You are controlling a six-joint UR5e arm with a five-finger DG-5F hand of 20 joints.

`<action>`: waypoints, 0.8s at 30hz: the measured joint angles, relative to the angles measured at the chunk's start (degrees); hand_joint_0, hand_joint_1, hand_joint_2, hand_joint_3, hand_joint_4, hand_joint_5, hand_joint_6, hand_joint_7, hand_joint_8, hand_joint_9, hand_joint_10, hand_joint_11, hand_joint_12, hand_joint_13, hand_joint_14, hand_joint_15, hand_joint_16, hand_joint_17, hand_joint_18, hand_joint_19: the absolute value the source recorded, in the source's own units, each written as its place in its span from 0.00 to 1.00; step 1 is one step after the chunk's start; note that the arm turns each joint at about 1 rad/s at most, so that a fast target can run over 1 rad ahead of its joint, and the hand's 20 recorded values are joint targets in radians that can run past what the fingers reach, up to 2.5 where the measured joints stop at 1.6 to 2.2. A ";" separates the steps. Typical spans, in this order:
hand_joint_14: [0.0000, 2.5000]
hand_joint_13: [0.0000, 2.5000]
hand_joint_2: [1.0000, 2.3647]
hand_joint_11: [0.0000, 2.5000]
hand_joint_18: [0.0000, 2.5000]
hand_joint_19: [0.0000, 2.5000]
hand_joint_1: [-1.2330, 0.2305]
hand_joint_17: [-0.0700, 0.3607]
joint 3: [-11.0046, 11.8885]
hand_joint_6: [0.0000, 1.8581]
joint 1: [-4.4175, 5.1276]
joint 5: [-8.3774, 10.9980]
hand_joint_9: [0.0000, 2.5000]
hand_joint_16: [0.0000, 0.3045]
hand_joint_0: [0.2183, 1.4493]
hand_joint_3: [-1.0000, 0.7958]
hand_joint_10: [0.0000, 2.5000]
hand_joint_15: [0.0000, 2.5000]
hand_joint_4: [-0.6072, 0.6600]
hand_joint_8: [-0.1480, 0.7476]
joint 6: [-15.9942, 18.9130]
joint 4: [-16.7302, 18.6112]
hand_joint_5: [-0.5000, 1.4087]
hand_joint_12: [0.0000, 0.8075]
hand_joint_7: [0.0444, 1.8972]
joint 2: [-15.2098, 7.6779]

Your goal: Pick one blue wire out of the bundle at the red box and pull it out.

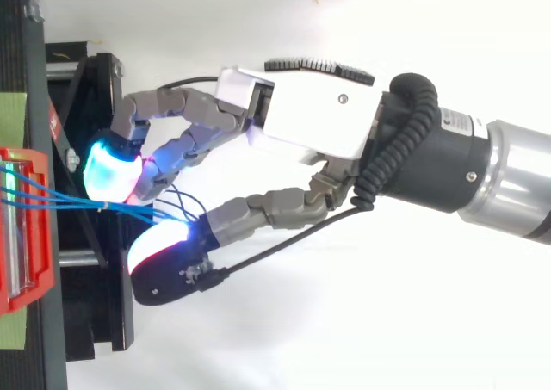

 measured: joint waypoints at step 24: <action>0.00 0.27 0.01 0.28 0.26 0.19 0.28 0.41 -0.52 0.46 -0.14 -0.04 0.34 0.16 0.31 0.34 0.00 0.15 0.68 0.55 -0.03 1.15 0.18 0.51 0.44 0.00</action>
